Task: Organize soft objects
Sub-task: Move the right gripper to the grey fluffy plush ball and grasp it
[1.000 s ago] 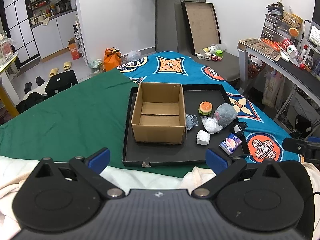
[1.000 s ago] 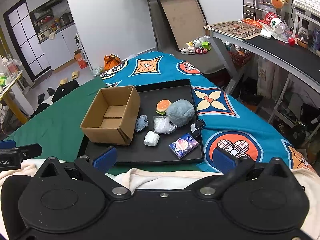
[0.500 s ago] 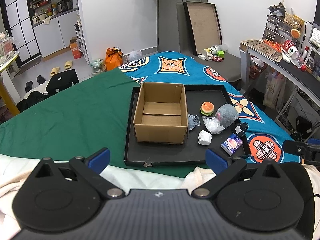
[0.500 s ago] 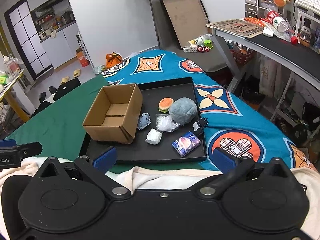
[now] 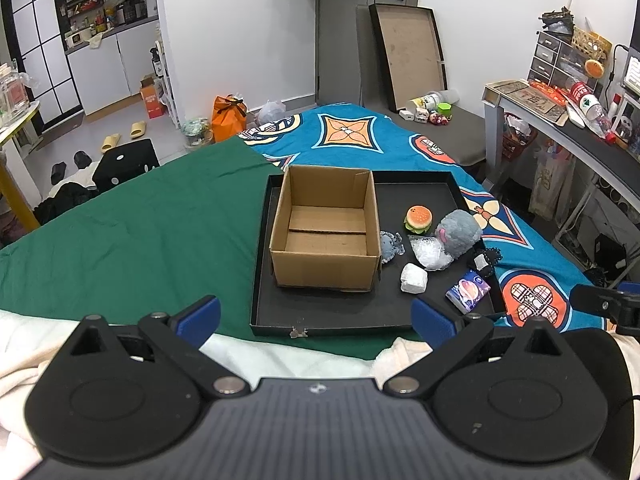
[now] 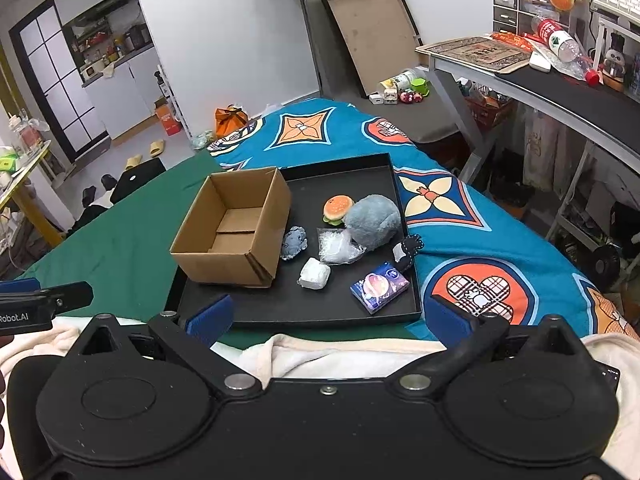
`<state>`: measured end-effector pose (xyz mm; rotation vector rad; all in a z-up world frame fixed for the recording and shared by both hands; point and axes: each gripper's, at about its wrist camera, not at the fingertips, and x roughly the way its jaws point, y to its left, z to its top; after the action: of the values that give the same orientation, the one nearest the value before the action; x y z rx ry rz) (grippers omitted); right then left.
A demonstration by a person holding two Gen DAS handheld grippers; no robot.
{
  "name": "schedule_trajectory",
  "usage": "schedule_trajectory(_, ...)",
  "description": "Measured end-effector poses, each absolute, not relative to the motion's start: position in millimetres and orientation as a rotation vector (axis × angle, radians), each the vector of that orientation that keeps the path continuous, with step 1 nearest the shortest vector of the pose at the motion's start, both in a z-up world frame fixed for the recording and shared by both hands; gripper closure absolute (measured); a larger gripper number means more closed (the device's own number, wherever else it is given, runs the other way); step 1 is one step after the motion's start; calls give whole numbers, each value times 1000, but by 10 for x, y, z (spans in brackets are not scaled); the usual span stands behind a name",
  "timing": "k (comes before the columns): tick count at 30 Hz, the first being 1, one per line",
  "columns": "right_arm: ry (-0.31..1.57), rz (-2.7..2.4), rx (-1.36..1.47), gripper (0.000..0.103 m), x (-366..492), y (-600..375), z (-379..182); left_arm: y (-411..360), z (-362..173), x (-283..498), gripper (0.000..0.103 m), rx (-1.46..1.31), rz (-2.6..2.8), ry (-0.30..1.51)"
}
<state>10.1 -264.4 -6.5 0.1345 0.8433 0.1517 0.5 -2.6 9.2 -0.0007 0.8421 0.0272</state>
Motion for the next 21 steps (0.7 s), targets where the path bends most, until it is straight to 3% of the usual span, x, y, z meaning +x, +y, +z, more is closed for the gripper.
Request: schedule_trajectory(21, 842, 181, 153, 0, 462, -2634, -206, 170, -132, 547, 2, -28, 66, 866)
